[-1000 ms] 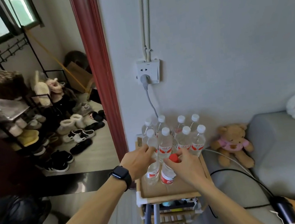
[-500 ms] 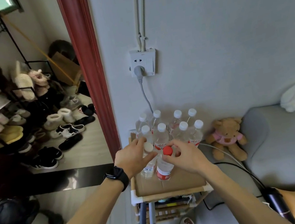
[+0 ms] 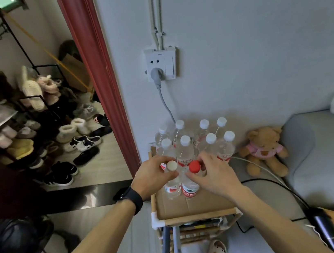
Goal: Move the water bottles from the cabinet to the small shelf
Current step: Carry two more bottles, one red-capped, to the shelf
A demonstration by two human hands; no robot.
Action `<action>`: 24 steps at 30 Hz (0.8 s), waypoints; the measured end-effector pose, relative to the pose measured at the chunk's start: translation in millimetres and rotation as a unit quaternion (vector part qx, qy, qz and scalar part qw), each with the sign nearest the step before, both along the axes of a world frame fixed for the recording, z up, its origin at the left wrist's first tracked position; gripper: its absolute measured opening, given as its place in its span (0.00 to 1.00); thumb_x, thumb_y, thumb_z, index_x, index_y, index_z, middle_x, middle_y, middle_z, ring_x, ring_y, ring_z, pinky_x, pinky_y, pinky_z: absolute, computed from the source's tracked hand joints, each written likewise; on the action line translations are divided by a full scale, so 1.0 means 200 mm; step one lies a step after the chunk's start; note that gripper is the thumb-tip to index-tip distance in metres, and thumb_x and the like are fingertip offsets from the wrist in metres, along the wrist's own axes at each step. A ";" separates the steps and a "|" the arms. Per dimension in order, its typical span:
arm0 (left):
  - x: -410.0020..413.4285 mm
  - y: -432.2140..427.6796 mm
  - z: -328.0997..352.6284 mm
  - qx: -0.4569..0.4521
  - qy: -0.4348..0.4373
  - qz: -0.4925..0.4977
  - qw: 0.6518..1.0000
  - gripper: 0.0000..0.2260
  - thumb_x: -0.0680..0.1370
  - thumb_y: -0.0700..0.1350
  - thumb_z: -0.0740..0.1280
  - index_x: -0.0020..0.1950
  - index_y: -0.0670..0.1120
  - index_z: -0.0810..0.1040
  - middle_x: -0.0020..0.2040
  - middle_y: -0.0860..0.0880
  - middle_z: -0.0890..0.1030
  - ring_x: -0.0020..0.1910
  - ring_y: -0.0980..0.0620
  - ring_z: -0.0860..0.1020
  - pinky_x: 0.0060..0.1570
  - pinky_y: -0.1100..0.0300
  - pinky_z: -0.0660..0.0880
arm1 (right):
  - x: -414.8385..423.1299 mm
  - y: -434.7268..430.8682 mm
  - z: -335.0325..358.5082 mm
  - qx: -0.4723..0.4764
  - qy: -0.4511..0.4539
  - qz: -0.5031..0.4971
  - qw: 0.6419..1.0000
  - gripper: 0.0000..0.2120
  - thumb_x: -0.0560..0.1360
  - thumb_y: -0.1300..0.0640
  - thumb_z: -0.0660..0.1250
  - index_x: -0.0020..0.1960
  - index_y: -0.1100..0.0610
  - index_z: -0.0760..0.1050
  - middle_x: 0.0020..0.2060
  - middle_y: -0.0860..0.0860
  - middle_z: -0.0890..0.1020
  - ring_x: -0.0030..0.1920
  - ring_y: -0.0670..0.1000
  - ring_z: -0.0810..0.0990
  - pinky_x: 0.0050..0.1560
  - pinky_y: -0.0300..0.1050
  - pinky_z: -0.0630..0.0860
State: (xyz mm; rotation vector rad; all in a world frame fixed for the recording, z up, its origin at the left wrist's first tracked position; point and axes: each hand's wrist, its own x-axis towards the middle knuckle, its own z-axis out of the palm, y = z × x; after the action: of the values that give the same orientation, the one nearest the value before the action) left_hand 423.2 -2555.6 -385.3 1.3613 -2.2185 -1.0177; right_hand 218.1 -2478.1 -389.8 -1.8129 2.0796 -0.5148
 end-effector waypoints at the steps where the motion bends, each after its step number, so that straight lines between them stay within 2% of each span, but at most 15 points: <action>1: 0.00 0.01 -0.01 -0.001 0.002 0.006 1.000 0.19 0.71 0.55 0.74 0.61 0.57 0.77 0.49 0.62 0.77 0.44 0.64 0.77 0.44 0.65 0.72 | 0.00 0.00 -0.01 0.009 -0.006 0.010 1.000 0.18 0.71 0.33 0.65 0.49 0.44 0.67 0.46 0.40 0.73 0.46 0.44 0.74 0.44 0.45 0.73; 3: 0.00 0.04 -0.03 0.009 0.004 0.032 0.999 0.24 0.70 0.58 0.74 0.63 0.56 0.72 0.52 0.61 0.76 0.44 0.62 0.77 0.42 0.66 0.71 | -0.02 0.01 -0.03 0.044 -0.026 0.026 0.998 0.25 0.70 0.33 0.68 0.59 0.44 0.68 0.54 0.41 0.71 0.54 0.45 0.72 0.51 0.44 0.70; 5: 0.01 0.07 -0.08 0.033 0.007 0.073 0.997 0.30 0.67 0.62 0.75 0.64 0.54 0.69 0.56 0.59 0.74 0.46 0.60 0.76 0.42 0.66 0.72 | -0.04 0.01 -0.05 0.074 -0.049 0.029 0.996 0.32 0.68 0.36 0.72 0.68 0.44 0.64 0.62 0.43 0.70 0.61 0.47 0.71 0.54 0.44 0.67; 7: 0.02 0.12 -0.14 0.060 0.000 0.095 0.994 0.36 0.65 0.63 0.77 0.66 0.53 0.67 0.59 0.57 0.72 0.48 0.60 0.76 0.45 0.64 0.75 | -0.06 0.02 -0.09 0.093 -0.082 0.024 0.992 0.40 0.66 0.37 0.73 0.73 0.44 0.60 0.70 0.44 0.69 0.67 0.49 0.70 0.59 0.45 0.69; 10: 0.03 0.15 -0.25 0.104 -0.017 0.103 0.989 0.42 0.64 0.61 0.78 0.71 0.52 0.62 0.64 0.54 0.71 0.55 0.55 0.76 0.54 0.56 0.77 | -0.07 0.04 -0.18 0.152 -0.120 0.010 0.981 0.48 0.63 0.35 0.74 0.76 0.45 0.57 0.72 0.46 0.68 0.68 0.50 0.71 0.63 0.50 0.72; 13: 0.00 0.15 -0.32 0.160 -0.019 0.107 0.981 0.42 0.65 0.57 0.79 0.73 0.51 0.60 0.65 0.52 0.73 0.58 0.53 0.75 0.59 0.54 0.76 | -0.06 0.06 -0.26 0.192 -0.149 -0.003 0.970 0.43 0.66 0.40 0.74 0.74 0.50 0.60 0.65 0.50 0.76 0.55 0.50 0.77 0.55 0.48 0.75; 16: -0.04 0.15 -0.34 0.187 -0.006 0.118 0.975 0.36 0.69 0.53 0.78 0.70 0.48 0.63 0.58 0.53 0.77 0.52 0.55 0.75 0.51 0.60 0.73 | -0.03 0.05 -0.28 0.185 -0.193 -0.005 0.964 0.37 0.69 0.46 0.75 0.73 0.50 0.62 0.62 0.50 0.79 0.56 0.53 0.80 0.57 0.51 0.77; 17: -0.04 0.15 -0.34 0.191 0.001 0.128 0.973 0.34 0.69 0.52 0.78 0.68 0.47 0.64 0.54 0.54 0.77 0.50 0.55 0.75 0.49 0.61 0.71 | -0.02 0.05 -0.29 0.180 -0.202 -0.005 0.963 0.37 0.70 0.46 0.75 0.73 0.49 0.62 0.62 0.49 0.79 0.57 0.54 0.80 0.58 0.52 0.77; 19: -0.05 0.16 -0.39 0.196 0.015 0.146 0.970 0.31 0.69 0.51 0.78 0.66 0.48 0.65 0.52 0.56 0.76 0.51 0.53 0.76 0.48 0.60 0.72 | -0.01 0.06 -0.33 0.171 -0.213 -0.015 0.962 0.38 0.69 0.41 0.74 0.73 0.45 0.62 0.63 0.46 0.79 0.59 0.52 0.81 0.60 0.52 0.77; 21: -0.05 0.14 -0.42 0.200 0.024 0.147 0.968 0.32 0.69 0.51 0.78 0.66 0.50 0.65 0.52 0.56 0.76 0.53 0.52 0.77 0.50 0.59 0.73 | -0.02 0.05 -0.40 0.163 -0.227 -0.033 0.960 0.37 0.67 0.35 0.73 0.71 0.39 0.63 0.62 0.42 0.80 0.58 0.47 0.81 0.59 0.51 0.77; 24: -0.05 0.09 -0.43 0.229 0.045 0.140 0.962 0.32 0.69 0.48 0.79 0.67 0.50 0.67 0.56 0.55 0.76 0.55 0.53 0.76 0.53 0.58 0.74 | -0.04 0.04 -0.48 0.163 -0.262 -0.055 0.950 0.34 0.65 0.36 0.75 0.65 0.31 0.61 0.58 0.39 0.81 0.54 0.45 0.83 0.59 0.51 0.79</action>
State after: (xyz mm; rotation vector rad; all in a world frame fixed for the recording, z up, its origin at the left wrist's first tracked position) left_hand 414.2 -2538.6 -471.3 1.7155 -1.7186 -1.5067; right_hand 210.2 -2470.5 -485.0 -1.2156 1.7710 -0.5677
